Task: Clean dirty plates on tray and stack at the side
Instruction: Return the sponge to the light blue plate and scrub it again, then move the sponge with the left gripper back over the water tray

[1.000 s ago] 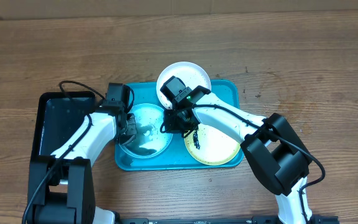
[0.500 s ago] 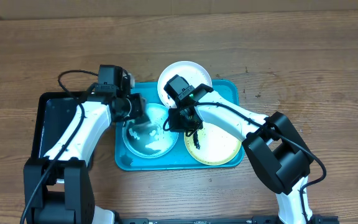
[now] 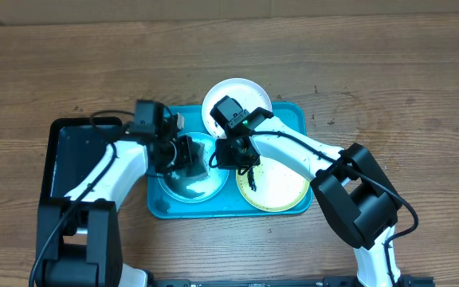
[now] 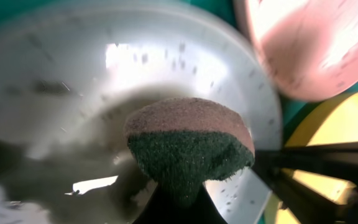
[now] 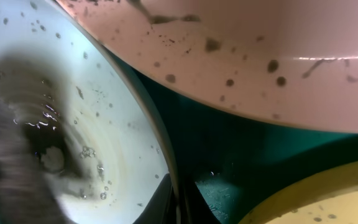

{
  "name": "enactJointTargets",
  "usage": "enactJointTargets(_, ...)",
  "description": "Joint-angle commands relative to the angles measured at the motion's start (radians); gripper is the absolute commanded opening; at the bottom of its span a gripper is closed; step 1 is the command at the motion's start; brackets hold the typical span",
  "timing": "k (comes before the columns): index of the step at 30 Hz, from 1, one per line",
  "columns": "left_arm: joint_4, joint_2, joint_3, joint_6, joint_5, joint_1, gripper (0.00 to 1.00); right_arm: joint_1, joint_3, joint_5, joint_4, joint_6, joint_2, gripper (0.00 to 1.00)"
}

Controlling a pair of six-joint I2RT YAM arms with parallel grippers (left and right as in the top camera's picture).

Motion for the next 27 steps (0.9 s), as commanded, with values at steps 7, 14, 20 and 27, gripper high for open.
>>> enactJointTargets(7, -0.003, 0.023, -0.054, -0.025, -0.343, -0.025, 0.04, -0.004, -0.006, 0.026, -0.001, 0.0, 0.001, 0.04)
enactJointTargets(14, -0.017, 0.023, -0.046, -0.024, -0.716, -0.025, 0.04, -0.004, -0.006, 0.027, -0.008, -0.003, 0.001, 0.04)
enactJointTargets(20, -0.043, 0.023, 0.026, 0.002, -0.793, -0.025, 0.04, -0.004, -0.006, 0.027, -0.008, -0.003, 0.001, 0.04)
enactJointTargets(27, -0.185, 0.015, 0.225, 0.001, -0.771, -0.025, 0.04, -0.003, -0.006, 0.026, -0.023, -0.011, 0.001, 0.04)
